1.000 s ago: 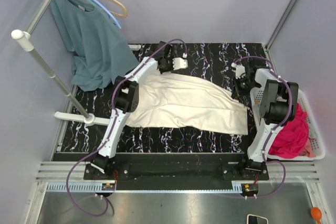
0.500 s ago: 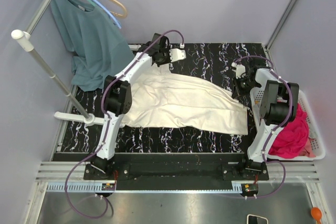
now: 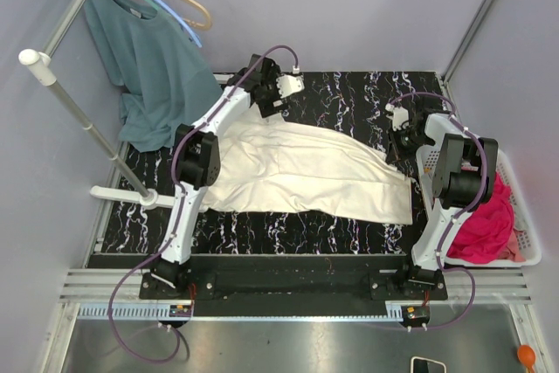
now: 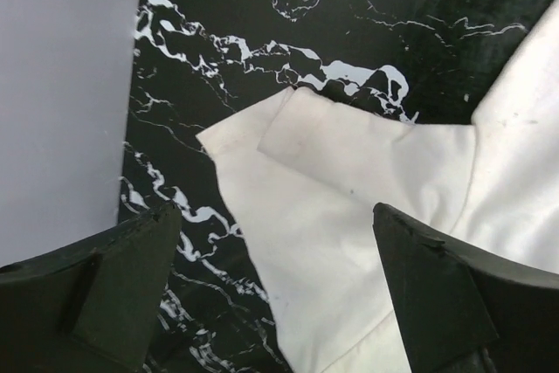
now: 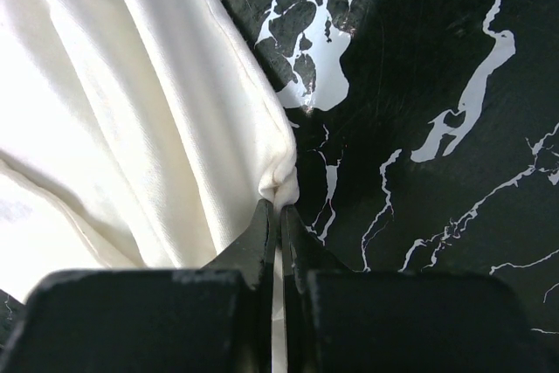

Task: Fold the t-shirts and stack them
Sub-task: Fold the tshirt

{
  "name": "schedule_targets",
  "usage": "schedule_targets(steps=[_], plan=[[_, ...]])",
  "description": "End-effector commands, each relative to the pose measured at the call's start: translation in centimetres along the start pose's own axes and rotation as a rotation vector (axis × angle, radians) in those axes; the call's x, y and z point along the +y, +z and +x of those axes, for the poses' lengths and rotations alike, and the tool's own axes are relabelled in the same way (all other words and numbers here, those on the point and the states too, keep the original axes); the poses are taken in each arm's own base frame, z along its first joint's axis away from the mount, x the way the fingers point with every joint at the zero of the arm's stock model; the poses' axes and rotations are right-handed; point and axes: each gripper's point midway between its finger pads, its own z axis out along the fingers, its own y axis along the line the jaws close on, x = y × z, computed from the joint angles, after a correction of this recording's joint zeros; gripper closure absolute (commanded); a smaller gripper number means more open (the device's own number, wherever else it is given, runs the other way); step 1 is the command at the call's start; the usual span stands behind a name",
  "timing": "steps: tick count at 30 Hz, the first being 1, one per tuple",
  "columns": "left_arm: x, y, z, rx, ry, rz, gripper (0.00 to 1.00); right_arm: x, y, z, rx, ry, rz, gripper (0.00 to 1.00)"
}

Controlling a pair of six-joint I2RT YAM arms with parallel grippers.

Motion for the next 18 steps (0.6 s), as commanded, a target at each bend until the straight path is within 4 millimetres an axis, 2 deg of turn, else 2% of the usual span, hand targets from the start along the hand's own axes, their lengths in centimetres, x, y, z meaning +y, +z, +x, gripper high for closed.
schedule_targets(steps=[1, 2, 12, 15, 18], plan=[[1.6, 0.9, -0.3, -0.045, -0.093, -0.037, 0.01, 0.5, -1.1, -0.8, -0.024, -0.032, 0.010, 1.00], [1.9, 0.9, -0.6, -0.061, -0.114, -0.041, 0.01, 0.5, -1.2, -0.9, -0.028, -0.034, 0.012, 1.00], [0.3, 2.7, 0.3, -0.072, -0.166, 0.017, 0.02, 0.5, -1.1, -0.5, -0.019, -0.034, 0.012, 1.00], [-0.2, 3.0, 0.1, -0.091, -0.174, 0.037, 0.06, 0.5, -1.1, -0.4, -0.015, -0.034, 0.014, 1.00], [-0.5, 3.3, 0.1, -0.098, -0.180, 0.051, 0.14, 0.5, -1.0, -0.2, -0.010, -0.036, 0.018, 1.00]])
